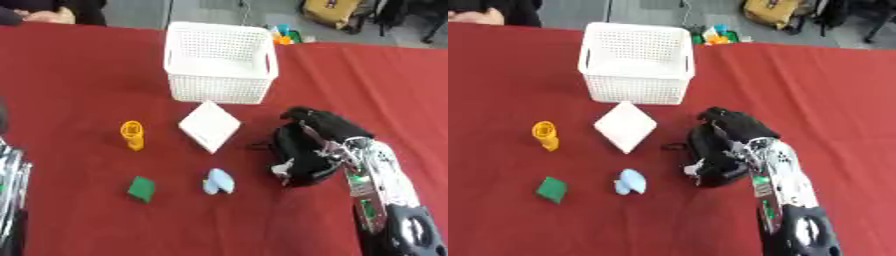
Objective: Pick up objects on the table and place them in the box.
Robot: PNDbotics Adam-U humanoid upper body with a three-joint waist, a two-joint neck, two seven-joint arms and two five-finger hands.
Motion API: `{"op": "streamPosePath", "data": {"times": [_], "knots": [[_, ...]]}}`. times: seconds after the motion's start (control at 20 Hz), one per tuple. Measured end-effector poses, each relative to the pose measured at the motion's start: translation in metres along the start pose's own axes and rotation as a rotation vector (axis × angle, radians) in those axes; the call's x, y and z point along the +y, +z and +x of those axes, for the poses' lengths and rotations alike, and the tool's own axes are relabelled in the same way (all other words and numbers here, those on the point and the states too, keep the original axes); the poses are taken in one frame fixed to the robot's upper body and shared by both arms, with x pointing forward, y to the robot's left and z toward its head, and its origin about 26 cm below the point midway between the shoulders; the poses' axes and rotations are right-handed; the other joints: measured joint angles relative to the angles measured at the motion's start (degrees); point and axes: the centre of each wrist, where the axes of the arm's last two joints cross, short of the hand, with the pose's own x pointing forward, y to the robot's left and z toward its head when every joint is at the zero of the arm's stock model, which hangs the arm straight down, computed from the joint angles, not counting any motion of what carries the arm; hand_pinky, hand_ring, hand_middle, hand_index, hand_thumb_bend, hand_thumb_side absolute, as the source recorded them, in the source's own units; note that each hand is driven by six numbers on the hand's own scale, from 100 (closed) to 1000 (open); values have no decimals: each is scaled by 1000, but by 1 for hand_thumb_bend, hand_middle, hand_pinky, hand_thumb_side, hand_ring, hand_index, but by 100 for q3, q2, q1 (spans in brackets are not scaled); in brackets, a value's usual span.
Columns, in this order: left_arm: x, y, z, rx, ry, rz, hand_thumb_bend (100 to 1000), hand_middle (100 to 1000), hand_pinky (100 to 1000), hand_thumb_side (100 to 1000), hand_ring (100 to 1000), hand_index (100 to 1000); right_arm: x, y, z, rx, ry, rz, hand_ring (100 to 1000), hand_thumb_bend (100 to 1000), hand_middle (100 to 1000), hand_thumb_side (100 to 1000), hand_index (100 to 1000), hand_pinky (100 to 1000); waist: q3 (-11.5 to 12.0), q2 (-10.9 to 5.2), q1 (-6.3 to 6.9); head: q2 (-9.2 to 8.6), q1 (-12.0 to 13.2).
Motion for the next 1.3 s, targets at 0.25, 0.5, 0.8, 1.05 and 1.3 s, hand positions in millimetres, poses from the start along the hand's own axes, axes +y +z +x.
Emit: {"op": "streamPosePath", "data": {"times": [0.25, 0.5, 0.8, 1.05, 1.3], "knots": [[0, 0, 0, 0, 0, 7, 129, 511, 566, 904, 538, 706, -1, 0, 0, 2, -4, 8, 827, 489, 911, 288, 944, 331, -5, 0, 14, 0, 0], [0, 0, 0, -1, 0, 8, 129, 511, 566, 905, 538, 707, -1, 0, 1, 5, -10, -8, 782, 449, 891, 260, 908, 242, -17, 0, 33, -1, 0], [0, -1, 0, -2, 0, 9, 130, 511, 567, 905, 538, 707, 0, 0, 2, 1, -20, -30, 759, 429, 861, 252, 855, 167, -21, 0, 35, -2, 0], [0, -1, 0, -2, -1, 10, 131, 511, 568, 906, 538, 707, 0, 0, 3, -2, -26, -46, 745, 442, 840, 158, 788, 100, -22, 1, 35, -4, 0], [0, -1, 0, -2, -2, 10, 132, 511, 569, 907, 538, 707, 0, -1, 4, -1, -32, -64, 733, 363, 813, 100, 738, 100, -21, 13, 34, -4, -1]]}}
